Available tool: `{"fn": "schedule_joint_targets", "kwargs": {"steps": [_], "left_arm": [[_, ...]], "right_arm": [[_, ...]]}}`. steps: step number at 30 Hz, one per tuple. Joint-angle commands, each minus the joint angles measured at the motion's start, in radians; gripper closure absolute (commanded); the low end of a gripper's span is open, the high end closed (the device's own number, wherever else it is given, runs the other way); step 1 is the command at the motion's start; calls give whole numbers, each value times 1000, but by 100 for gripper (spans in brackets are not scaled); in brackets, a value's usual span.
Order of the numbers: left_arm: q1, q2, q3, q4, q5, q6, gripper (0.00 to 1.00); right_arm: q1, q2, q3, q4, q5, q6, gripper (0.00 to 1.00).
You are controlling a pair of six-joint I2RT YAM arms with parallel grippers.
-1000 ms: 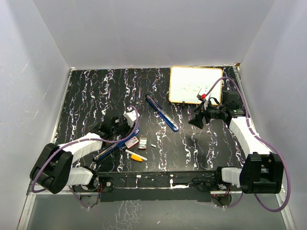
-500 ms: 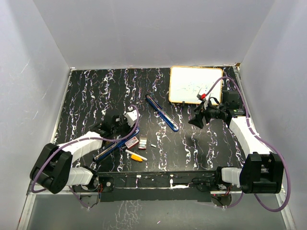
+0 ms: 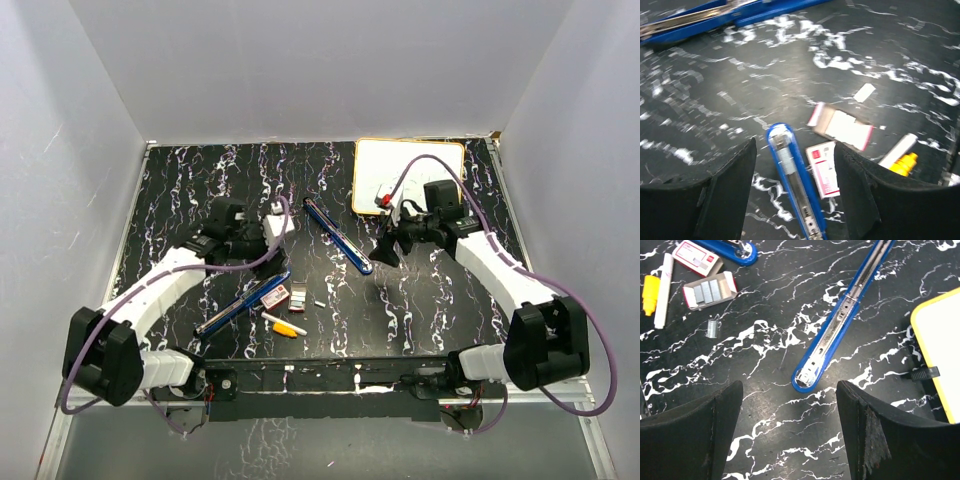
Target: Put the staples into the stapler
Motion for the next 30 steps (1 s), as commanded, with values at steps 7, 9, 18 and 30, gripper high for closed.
{"fn": "schedule_joint_targets", "kwargs": {"steps": [7,9,18,30], "left_arm": [[-262,178,63,-254,146,384,42],[-299,209,62,-238,118,416,43],[-265,183,119,-283,103,328,45],[143,2,240,-292,70,110,38]], "right_arm": [[-34,-106,-115,272,55,210,22],[-58,-127,-133,278,39,223,22],[35,-123,-154,177,41,165,24],[485,137,-176,376,275,294,30]]}}
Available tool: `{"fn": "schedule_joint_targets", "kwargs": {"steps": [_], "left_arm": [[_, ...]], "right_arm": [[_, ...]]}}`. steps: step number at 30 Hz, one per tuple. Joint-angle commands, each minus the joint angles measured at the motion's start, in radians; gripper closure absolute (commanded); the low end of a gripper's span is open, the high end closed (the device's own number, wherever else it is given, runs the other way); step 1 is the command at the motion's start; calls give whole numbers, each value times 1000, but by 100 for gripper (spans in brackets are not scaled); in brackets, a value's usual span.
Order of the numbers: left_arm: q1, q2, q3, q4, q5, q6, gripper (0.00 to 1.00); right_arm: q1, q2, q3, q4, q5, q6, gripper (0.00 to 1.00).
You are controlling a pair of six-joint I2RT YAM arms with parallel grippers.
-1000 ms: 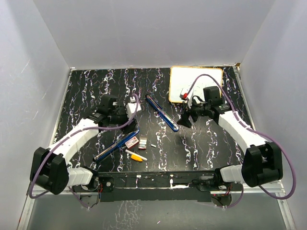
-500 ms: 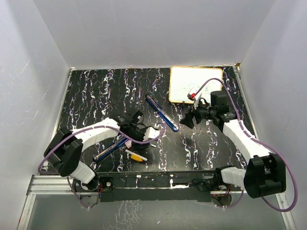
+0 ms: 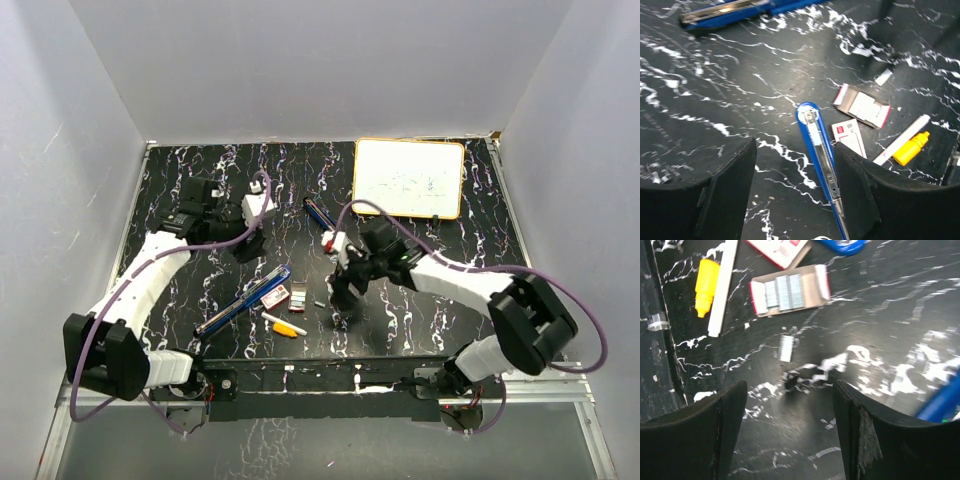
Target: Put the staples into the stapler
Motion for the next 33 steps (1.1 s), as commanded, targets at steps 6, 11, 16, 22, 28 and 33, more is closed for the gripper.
{"fn": "schedule_joint_targets", "kwargs": {"steps": [6,11,16,22,28,33], "left_arm": [[32,-64,81,0,-93,-105,37],[33,-55,84,18,-99,-113,36],[32,-37,93,38,-110,-127,35],[33,-38,84,46,-117,-123,34],[31,-49,83,36,-130,-110,34],[31,-50,84,35,-132,-106,33]], "right_arm": [[212,154,4,155,249,85,29],[228,193,15,166,300,91,31],[245,226,23,162,334,99,35],[244,242,26,156,365,83,47],[245,227,1,148,367,12,55],[246,222,-7,143,347,-23,58]]}}
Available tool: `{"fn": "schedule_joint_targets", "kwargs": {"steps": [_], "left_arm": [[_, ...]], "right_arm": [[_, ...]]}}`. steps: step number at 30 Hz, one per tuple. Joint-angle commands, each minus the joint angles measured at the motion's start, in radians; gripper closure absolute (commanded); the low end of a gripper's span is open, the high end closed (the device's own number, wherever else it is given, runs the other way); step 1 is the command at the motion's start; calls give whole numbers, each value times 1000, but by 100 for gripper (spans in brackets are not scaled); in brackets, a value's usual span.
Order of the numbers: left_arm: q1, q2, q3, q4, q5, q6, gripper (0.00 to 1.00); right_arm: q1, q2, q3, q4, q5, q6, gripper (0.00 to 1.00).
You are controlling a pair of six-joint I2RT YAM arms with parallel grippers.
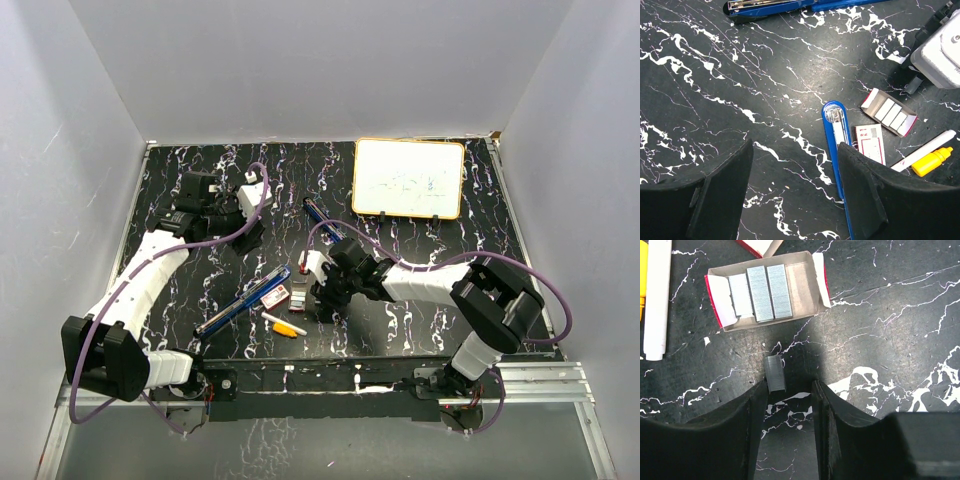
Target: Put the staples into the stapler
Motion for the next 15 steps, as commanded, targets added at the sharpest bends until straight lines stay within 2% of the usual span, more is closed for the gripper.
{"fn": "schedule_joint_targets", "kwargs": {"steps": [1,8,15], "left_arm": [[5,-24,31,-9,9,9,33],[5,-20,40,-14,15,11,33],[5,-22,32,-17,18,17,32]], "right_arm": [[7,-1,-11,-1,-10,-46,58],[22,16,9,-30,-68,-107,57],[24,24,11,-45,-70,-140,64]]}}
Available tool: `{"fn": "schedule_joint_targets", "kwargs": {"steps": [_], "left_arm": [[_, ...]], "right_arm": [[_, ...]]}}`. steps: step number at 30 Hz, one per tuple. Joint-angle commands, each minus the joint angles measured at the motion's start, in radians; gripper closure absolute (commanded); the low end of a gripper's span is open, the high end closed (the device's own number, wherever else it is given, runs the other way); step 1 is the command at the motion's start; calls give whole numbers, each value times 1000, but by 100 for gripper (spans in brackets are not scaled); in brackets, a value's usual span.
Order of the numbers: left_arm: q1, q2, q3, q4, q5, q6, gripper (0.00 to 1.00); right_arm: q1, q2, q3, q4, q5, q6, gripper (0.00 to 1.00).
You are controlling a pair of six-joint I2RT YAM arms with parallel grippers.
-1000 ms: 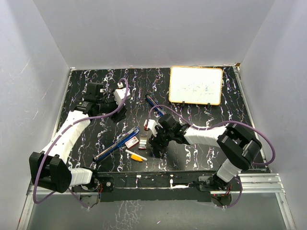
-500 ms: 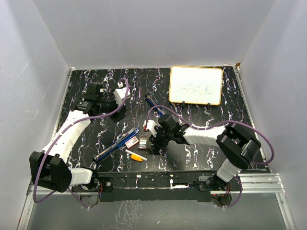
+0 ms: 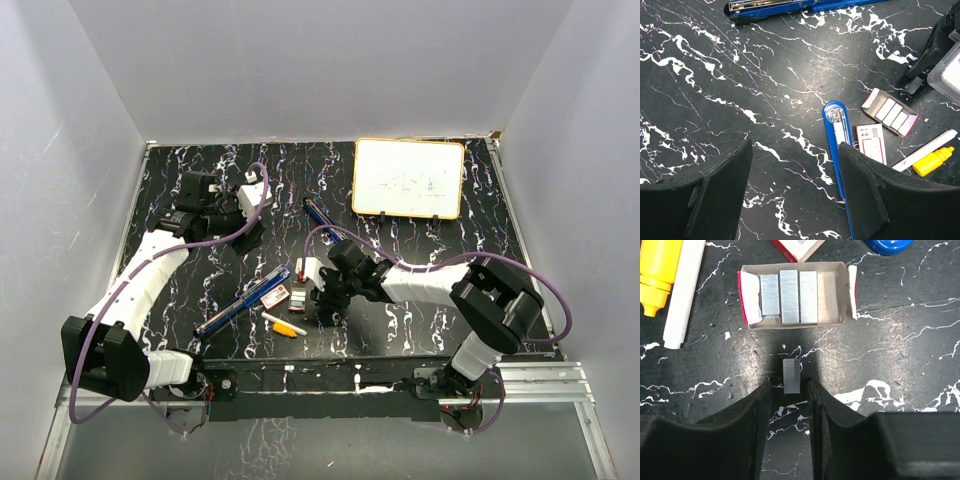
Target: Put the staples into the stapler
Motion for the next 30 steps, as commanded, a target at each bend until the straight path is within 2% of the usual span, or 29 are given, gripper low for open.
{"fn": "schedule_joint_targets", "kwargs": {"steps": [1,12,17,25,30], "left_arm": [[4,-24,28,-17,20,12,32],[4,-30,2,8,31,-36,28],[3,-26,1,35,59,-88,26],[4,-12,37,57,109,-160,25],[4,23,111,143,177,-326,25]], "right_arm": [[7,24,11,-34,-5,-43,66],[5,-5,17,-24,-12,-48,82],[-12,-46,40,-22,-20,-26,86],[-142,-130,129,-34,-143,64,87],[-277,-150,278,-52,-254,183,87]]}}
